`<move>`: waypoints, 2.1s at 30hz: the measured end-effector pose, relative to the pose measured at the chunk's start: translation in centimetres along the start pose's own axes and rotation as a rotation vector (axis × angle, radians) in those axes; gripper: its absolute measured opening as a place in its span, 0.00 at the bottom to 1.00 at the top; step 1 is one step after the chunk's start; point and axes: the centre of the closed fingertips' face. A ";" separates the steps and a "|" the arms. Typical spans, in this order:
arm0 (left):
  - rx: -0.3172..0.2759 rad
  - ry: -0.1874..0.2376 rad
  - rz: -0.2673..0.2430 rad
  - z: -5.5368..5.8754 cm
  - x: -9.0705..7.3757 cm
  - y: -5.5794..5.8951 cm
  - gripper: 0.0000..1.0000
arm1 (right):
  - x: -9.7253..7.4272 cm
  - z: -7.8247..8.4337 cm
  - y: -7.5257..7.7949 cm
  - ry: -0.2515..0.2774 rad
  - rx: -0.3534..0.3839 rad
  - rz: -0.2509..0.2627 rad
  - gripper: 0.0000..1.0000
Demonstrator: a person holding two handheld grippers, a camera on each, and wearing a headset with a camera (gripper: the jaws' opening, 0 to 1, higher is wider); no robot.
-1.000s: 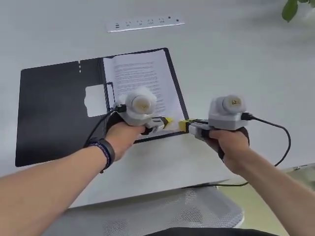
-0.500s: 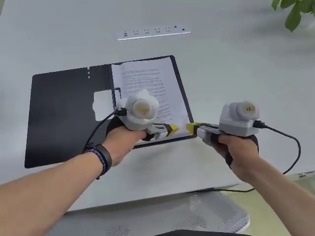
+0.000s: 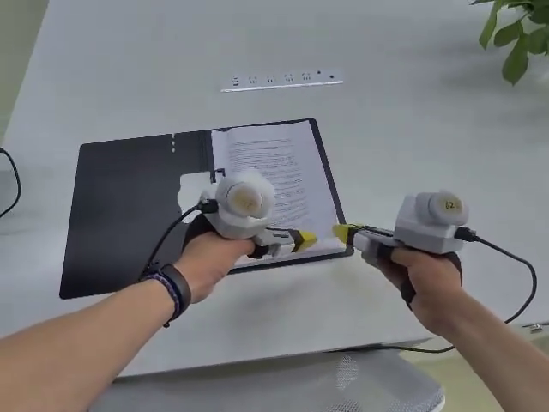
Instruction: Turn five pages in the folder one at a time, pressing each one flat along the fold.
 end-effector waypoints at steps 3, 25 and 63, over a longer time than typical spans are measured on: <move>0.002 0.006 -0.013 0.1 -0.8 -0.5 0.67 | 0.2 -0.4 -0.9 0.014 -0.007 -0.016 0.00; -0.080 0.067 -0.128 3.3 -10.3 -4.6 0.71 | 3.6 -2.1 -10.3 0.030 -0.107 -0.208 0.00; -0.203 0.099 -0.288 10.2 -21.2 -8.7 0.73 | 12.3 1.8 -22.1 -0.143 -0.208 -0.398 0.00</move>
Point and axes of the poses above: the centre of the closed fingertips' face, and the gripper's own axes: x roughly forward along the fingers, y roughly to its right, z roughly out of its underside, and after that the axes turned 2 degrees about -z, right-handed
